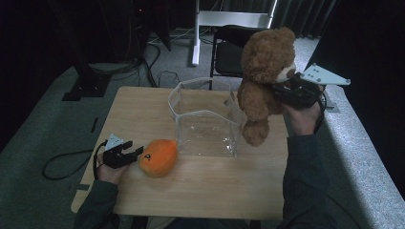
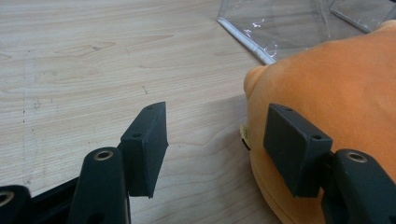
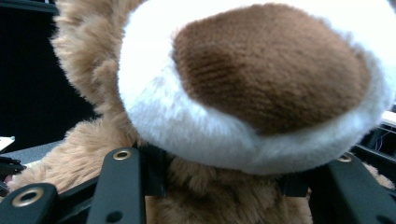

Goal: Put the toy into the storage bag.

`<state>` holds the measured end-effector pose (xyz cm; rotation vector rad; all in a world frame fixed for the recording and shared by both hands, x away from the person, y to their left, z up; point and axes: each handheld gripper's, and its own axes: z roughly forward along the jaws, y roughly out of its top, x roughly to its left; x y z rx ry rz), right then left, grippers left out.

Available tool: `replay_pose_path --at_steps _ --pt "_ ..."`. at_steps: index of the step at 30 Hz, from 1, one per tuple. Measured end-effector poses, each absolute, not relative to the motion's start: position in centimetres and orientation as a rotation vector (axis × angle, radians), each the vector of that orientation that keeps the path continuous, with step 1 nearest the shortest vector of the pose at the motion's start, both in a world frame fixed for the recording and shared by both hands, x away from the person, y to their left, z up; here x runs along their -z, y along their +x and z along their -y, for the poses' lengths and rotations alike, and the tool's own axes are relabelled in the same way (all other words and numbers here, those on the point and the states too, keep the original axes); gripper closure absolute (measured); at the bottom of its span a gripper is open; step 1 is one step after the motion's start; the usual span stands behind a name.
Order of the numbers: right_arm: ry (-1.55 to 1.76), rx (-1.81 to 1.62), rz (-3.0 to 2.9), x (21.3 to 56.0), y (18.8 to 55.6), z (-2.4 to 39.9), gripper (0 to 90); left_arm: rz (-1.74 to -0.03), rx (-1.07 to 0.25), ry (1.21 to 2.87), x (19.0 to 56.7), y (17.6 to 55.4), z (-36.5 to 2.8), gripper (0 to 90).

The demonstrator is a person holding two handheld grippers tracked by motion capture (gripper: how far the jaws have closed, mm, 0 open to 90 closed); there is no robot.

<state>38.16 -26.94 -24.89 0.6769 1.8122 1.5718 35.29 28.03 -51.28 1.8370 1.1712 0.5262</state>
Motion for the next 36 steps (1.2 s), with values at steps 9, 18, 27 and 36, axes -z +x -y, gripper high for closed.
replay_pose_path --at_steps 9,18,27,36 --pt "0.662 -1.561 -1.834 24.6 38.8 26.0 47.3 -1.171 -0.527 1.834 51.2 35.2 -28.1 39.8" --pt "0.641 -1.565 -1.836 24.0 39.1 25.4 47.3 -1.169 -0.519 1.833 51.2 35.2 -28.2 39.5" --pt "0.63 -1.574 -1.843 23.8 39.8 24.9 47.2 -1.171 -0.516 1.831 51.3 35.2 -28.2 39.3" --pt "0.616 -1.575 -1.854 23.4 40.2 24.2 47.3 -1.171 -0.515 1.83 51.3 35.2 -28.2 39.2"
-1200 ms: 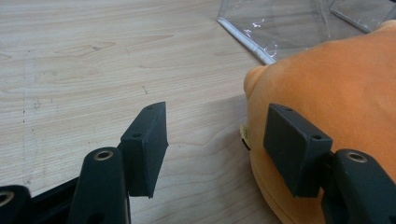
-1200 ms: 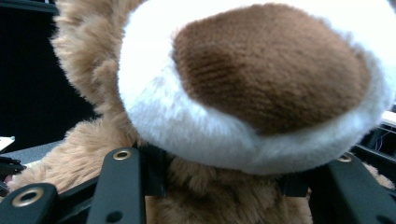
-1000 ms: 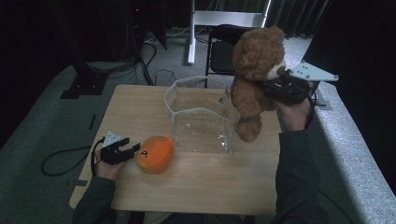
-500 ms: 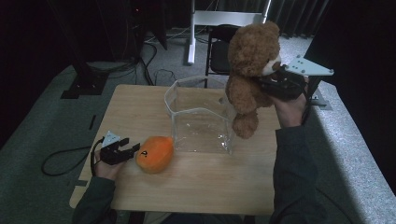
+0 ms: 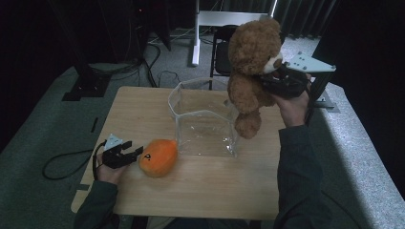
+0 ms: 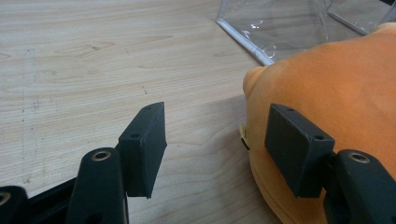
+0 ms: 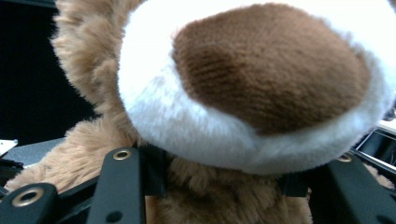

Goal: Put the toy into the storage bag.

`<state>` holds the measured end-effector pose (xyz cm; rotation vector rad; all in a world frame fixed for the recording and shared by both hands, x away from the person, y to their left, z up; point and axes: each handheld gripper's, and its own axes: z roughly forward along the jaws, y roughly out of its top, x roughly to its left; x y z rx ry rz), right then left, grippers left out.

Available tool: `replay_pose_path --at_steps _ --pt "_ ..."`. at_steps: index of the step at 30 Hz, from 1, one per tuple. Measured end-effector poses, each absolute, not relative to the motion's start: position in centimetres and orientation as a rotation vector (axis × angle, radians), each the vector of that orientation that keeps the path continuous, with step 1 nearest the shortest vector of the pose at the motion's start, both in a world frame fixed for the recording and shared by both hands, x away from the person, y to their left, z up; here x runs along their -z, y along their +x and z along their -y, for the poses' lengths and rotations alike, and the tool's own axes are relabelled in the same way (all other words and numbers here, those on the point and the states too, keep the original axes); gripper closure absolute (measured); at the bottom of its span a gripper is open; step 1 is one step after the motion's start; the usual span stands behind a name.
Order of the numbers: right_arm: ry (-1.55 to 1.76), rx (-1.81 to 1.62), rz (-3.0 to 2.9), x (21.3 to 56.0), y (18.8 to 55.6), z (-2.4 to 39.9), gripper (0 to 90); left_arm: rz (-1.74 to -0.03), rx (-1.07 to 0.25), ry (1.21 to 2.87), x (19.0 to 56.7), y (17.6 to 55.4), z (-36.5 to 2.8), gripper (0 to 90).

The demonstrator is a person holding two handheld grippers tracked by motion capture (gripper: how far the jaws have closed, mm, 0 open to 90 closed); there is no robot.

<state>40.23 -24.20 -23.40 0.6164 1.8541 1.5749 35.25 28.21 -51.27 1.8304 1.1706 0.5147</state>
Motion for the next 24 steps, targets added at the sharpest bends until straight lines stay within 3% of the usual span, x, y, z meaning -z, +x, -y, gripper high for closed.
replay_pose_path --at_steps 24 --pt "0.587 -1.601 -1.887 22.9 41.8 22.0 47.3 -1.17 -0.517 1.827 51.2 35.2 -28.3 39.2"
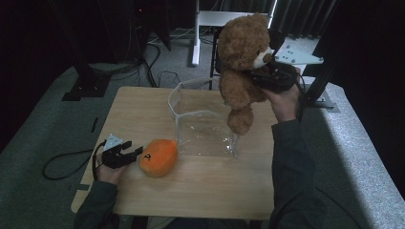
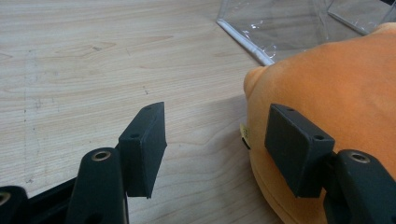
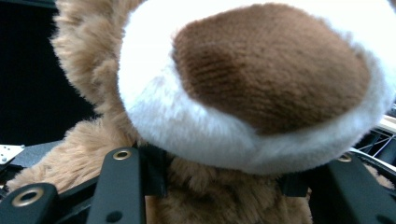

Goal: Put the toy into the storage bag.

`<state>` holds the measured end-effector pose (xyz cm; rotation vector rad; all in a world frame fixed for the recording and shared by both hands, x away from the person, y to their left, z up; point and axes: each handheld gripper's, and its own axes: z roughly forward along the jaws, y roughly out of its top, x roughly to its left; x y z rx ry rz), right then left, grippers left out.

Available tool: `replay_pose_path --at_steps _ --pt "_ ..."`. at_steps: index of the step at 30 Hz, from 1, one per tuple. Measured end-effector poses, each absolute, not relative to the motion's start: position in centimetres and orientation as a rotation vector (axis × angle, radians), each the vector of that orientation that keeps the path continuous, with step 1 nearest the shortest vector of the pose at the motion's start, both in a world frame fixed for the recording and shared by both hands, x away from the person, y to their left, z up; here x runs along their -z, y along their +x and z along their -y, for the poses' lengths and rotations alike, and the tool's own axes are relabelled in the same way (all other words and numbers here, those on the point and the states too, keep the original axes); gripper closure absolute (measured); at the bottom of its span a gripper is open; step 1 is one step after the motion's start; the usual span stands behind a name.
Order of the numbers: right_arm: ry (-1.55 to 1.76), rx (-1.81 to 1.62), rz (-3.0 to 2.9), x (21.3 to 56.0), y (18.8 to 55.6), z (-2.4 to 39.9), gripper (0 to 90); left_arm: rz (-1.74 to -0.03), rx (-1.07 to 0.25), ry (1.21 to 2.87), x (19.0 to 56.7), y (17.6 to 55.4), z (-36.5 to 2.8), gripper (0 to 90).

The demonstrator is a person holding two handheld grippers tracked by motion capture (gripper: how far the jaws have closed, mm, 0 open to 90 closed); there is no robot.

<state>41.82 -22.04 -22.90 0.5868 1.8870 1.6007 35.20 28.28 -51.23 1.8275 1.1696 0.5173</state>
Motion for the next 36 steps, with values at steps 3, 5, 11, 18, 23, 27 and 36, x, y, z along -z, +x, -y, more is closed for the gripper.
replay_pose_path --at_steps 3,5,11,18,23,27,36 --pt "0.576 -1.604 -1.891 22.8 42.0 21.6 47.3 -1.169 -0.516 1.828 51.2 35.2 -28.3 39.2" --pt "0.567 -1.603 -1.892 22.8 42.0 21.3 47.3 -1.169 -0.516 1.829 51.2 35.2 -28.3 39.2" --pt "0.562 -1.606 -1.904 22.7 42.4 20.5 47.3 -1.169 -0.517 1.827 51.2 35.2 -28.3 39.2" --pt "0.554 -1.59 -1.921 22.6 42.7 19.9 47.3 -1.169 -0.517 1.828 51.2 35.2 -28.4 39.1" --pt "0.543 -1.601 -1.912 22.4 42.7 19.6 47.3 -1.173 -0.522 1.82 51.2 35.1 -28.5 39.1" --pt "0.531 -1.606 -1.916 22.3 42.7 19.4 47.3 -1.179 -0.52 1.814 51.2 35.1 -28.6 39.0" --pt "0.524 -1.598 -1.926 22.2 43.1 18.5 47.2 -1.181 -0.519 1.809 51.2 35.1 -28.7 39.0"
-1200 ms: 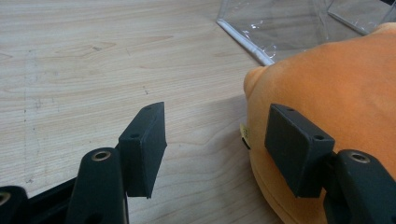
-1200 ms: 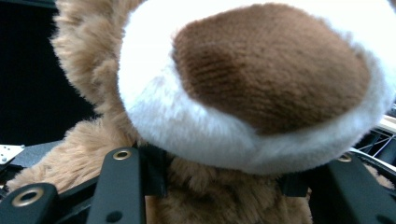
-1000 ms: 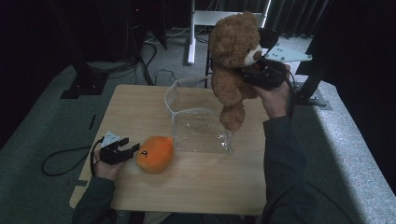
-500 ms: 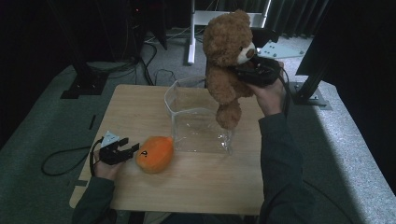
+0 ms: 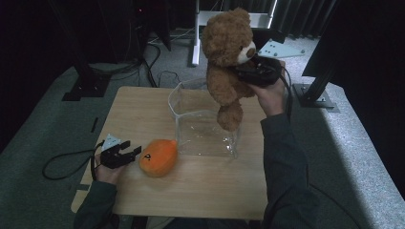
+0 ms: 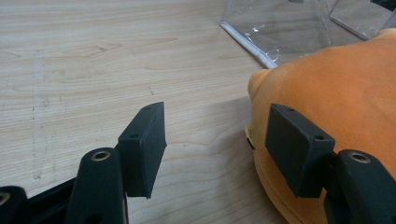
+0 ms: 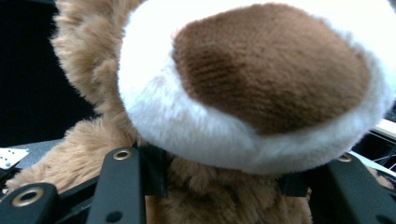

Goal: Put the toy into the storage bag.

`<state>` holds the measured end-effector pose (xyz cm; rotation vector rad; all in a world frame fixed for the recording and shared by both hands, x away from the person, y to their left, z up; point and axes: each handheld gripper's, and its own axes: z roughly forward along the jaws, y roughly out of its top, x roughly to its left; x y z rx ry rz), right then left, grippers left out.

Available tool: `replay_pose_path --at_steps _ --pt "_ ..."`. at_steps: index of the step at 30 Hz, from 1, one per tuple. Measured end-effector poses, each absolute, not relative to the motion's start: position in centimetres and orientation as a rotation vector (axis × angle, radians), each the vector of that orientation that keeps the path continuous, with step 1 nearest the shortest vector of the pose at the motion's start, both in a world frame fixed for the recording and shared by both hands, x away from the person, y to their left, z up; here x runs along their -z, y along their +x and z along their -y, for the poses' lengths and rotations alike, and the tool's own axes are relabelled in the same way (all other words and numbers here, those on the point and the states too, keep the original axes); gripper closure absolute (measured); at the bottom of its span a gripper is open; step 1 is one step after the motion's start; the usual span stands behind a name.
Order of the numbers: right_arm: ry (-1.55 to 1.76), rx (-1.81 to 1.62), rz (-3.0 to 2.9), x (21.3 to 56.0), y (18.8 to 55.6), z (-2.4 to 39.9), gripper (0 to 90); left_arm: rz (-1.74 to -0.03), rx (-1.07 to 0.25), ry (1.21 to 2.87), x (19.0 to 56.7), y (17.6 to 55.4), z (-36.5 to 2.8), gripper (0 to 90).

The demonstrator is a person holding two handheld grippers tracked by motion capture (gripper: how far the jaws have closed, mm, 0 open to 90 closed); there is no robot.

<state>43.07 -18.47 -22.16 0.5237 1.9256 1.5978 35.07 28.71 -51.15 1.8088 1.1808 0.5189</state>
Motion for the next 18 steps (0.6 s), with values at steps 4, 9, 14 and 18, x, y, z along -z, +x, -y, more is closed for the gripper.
replay_pose_path --at_steps 4,9,14,18 --pt "0.511 -1.591 -1.938 22.2 43.2 17.7 47.3 -1.182 -0.518 1.809 51.1 35.1 -28.8 39.0" --pt "0.503 -1.586 -1.95 22.3 43.5 17.1 47.3 -1.185 -0.517 1.805 51.1 35.0 -28.8 38.9" --pt "0.504 -1.575 -1.952 22.3 43.7 16.7 47.3 -1.181 -0.52 1.811 51.1 35.1 -28.8 38.9" --pt "0.502 -1.576 -1.961 22.5 43.9 16.3 47.3 -1.184 -0.518 1.807 51.0 35.3 -28.9 38.9"
